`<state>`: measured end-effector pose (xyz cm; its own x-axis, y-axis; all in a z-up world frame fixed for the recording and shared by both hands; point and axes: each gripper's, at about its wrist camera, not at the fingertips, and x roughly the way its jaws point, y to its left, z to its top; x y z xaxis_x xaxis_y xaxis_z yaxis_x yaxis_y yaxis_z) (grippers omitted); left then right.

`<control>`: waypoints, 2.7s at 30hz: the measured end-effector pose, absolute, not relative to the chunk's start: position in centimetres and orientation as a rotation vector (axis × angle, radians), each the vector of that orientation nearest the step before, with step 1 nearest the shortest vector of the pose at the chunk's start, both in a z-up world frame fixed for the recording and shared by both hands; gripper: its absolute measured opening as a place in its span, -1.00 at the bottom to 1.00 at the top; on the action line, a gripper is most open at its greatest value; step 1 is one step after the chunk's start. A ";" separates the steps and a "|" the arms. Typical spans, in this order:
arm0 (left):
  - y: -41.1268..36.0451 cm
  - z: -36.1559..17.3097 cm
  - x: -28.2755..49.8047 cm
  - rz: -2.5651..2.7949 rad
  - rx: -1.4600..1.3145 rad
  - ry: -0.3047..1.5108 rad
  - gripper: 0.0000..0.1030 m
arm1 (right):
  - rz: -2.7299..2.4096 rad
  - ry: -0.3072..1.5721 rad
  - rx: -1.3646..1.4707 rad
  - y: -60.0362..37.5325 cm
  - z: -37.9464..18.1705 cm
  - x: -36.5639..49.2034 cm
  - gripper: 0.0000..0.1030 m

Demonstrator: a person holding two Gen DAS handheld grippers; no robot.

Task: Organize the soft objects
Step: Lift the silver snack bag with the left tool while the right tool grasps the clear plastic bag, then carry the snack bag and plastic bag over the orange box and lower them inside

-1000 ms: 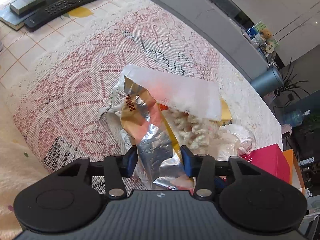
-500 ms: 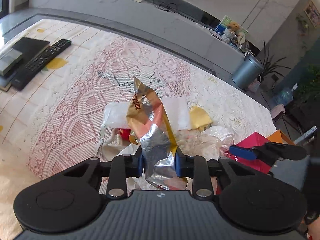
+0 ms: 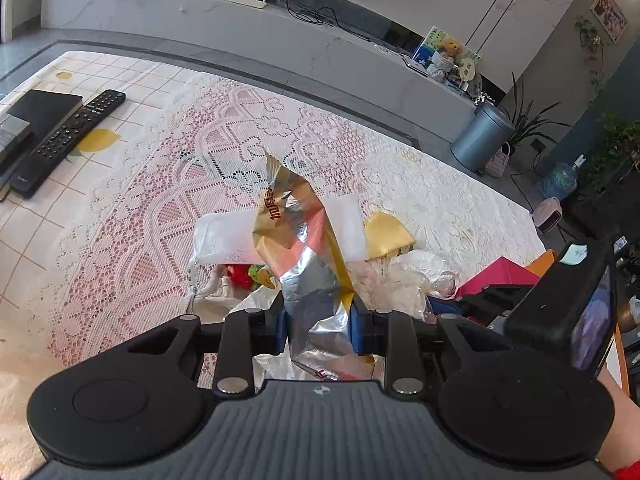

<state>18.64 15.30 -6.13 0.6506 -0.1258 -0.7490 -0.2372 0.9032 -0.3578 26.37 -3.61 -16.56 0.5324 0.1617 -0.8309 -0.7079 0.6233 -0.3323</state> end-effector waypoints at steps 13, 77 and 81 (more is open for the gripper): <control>13.4 -2.7 16.6 -0.010 -0.377 0.824 -0.37 | 0.696 0.745 -0.533 -6.6 -9.3 23.6 -0.55; -26.3 -10.5 33.7 -0.740 1.034 0.913 -0.39 | 0.408 0.967 -0.255 -38.5 -12.6 33.5 -0.54; -26.1 -12.5 33.4 -0.716 1.156 0.858 -0.39 | 0.418 0.964 -0.233 -38.6 -12.8 33.4 -0.54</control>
<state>33.44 -26.08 -12.47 0.4988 -0.0470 -0.8654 0.8430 0.2582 0.4719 33.36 -38.56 -12.80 0.4994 0.2401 -0.8324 -0.4434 0.8963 -0.0075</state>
